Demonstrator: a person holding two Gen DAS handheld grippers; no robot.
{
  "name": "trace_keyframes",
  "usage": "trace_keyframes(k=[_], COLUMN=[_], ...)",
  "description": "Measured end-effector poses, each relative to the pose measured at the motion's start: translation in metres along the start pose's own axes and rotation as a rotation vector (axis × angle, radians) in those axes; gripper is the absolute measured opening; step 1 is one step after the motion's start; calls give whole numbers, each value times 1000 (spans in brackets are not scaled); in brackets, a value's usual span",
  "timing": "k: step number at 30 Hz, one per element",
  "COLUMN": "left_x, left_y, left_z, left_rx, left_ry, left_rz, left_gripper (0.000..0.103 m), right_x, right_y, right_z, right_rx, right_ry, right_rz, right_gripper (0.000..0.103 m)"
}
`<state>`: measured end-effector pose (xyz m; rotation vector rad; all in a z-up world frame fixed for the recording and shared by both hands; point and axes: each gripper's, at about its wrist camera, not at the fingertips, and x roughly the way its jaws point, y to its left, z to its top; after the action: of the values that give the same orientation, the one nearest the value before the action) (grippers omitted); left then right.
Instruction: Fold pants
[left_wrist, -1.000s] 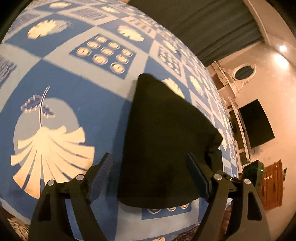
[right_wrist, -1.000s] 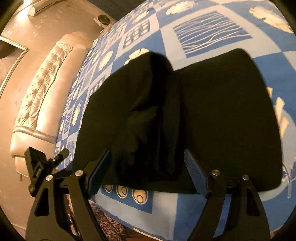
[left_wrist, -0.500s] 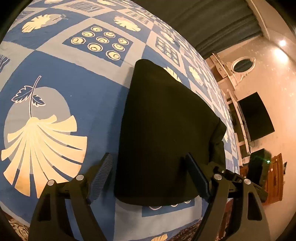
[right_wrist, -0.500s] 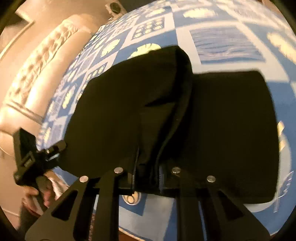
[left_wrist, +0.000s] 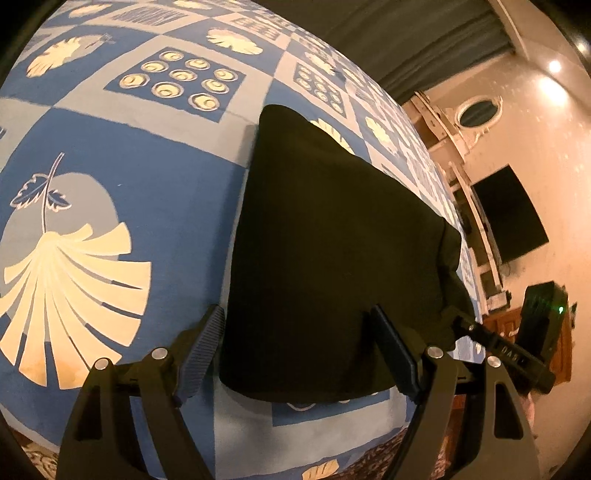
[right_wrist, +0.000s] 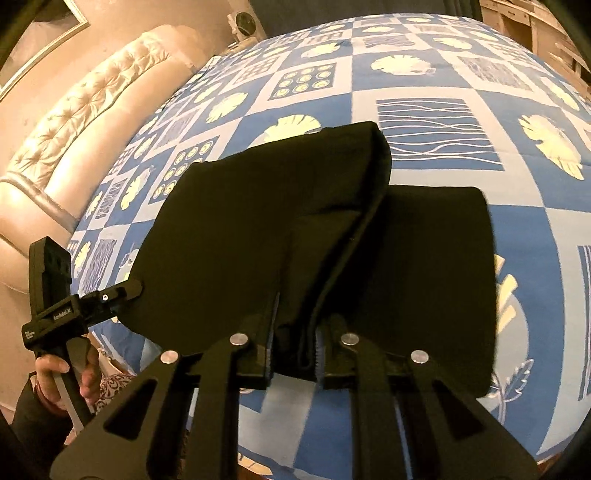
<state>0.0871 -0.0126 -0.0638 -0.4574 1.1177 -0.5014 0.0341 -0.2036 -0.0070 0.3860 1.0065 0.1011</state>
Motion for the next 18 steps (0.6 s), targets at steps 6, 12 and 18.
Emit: trace_keyframes(k=[6,12,18], left_x=[0,-3,-3], left_y=[-5,5,1], left_z=[-2,1,-2], left_rx=[30,-25,0], left_ry=[-10,-21,-20], left_rz=[18,16,28], left_gripper=[85,85,86], right_x=[-15,-22,-18], right_y=[-28,-56,-66], right_z=[-8,-15,-17], right_rx=[53,111,144], right_ry=[-14,-16,-16], right_rz=[-24,-27,-14], right_gripper=[15,15,15])
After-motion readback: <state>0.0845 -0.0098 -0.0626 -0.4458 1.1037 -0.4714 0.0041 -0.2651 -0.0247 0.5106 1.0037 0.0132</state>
